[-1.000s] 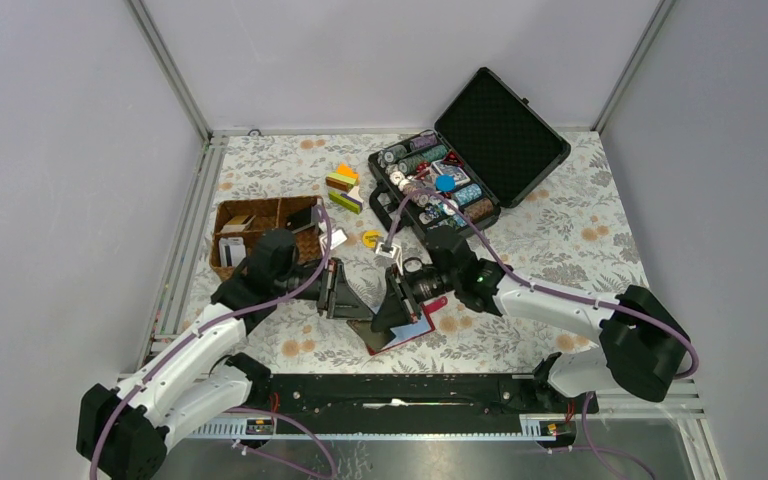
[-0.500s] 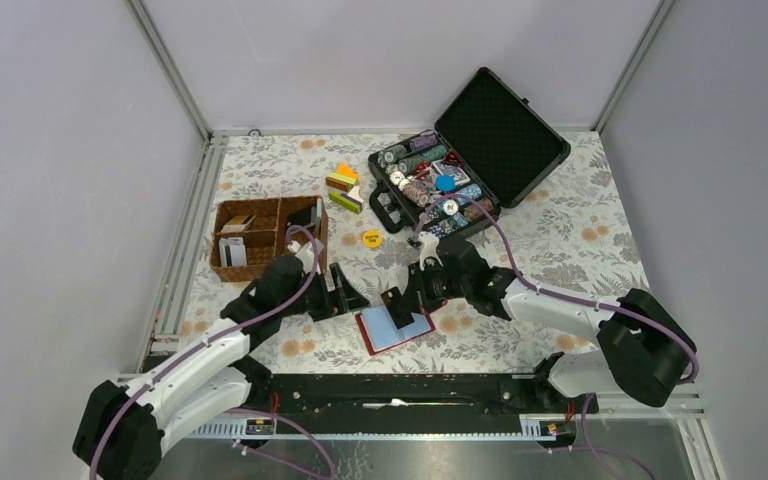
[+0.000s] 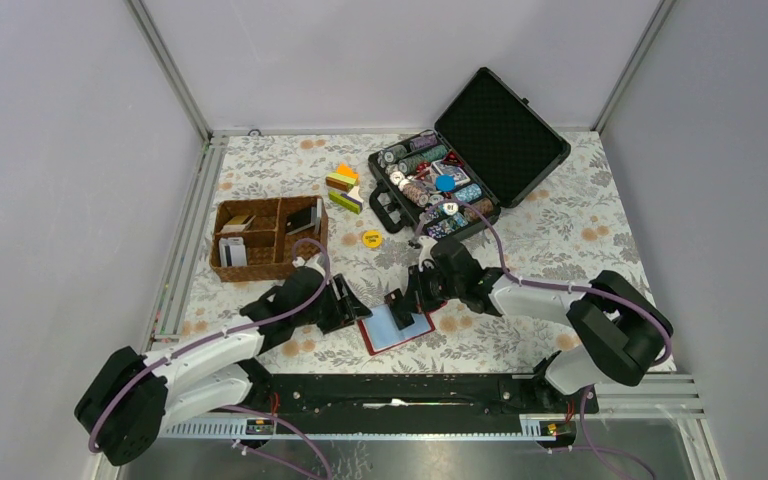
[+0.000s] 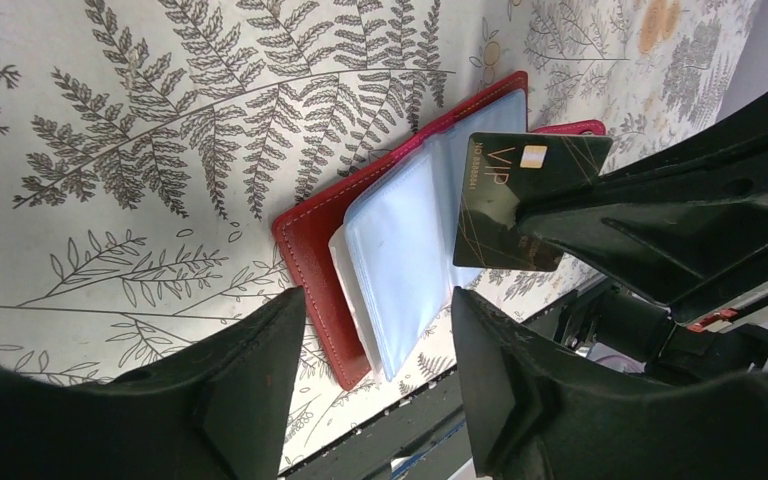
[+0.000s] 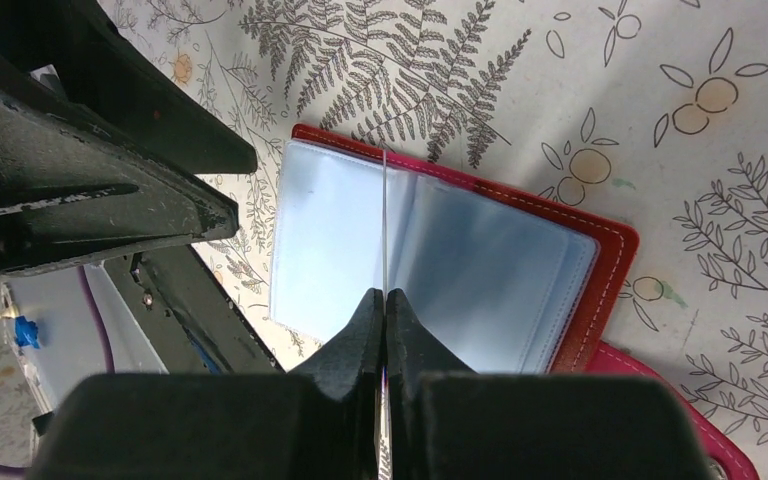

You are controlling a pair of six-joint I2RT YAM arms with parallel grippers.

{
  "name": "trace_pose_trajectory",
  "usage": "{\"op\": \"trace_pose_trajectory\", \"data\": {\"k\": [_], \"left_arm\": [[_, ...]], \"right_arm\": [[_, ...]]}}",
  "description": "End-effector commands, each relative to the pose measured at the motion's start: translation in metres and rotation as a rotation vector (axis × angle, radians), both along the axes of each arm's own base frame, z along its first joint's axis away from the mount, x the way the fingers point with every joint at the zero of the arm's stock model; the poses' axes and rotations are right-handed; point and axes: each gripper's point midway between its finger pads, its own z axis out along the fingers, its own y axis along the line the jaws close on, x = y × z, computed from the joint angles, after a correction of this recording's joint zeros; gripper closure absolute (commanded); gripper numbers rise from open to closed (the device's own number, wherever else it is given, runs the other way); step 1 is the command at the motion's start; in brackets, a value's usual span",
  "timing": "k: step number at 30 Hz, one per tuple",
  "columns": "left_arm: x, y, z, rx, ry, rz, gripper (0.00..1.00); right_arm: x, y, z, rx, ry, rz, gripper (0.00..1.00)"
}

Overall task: Put the credit cards into the card holder
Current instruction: Insert the credit card into the card holder.

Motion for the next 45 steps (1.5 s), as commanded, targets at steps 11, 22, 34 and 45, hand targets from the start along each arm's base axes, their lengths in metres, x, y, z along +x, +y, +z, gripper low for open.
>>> {"op": "trace_pose_trajectory", "data": {"k": [11, 22, 34, 45], "left_arm": [[0.006, -0.006, -0.006, 0.001, -0.019, 0.034, 0.57], [-0.001, -0.002, -0.02, 0.028, 0.006, 0.042, 0.66], [-0.001, -0.004, -0.024, 0.028, 0.009, 0.038, 0.72], [-0.003, -0.004, -0.025, 0.028, 0.013, 0.038, 0.75]], "right_arm": [[-0.007, 0.003, -0.009, 0.066, 0.1, -0.07, 1.0], [-0.007, 0.001, -0.006, 0.096, 0.158, -0.162, 1.0], [-0.006, 0.001, 0.006, 0.142, 0.147, -0.188, 1.0], [-0.012, -0.005, -0.012, 0.11, 0.174, -0.197, 1.0]]}}
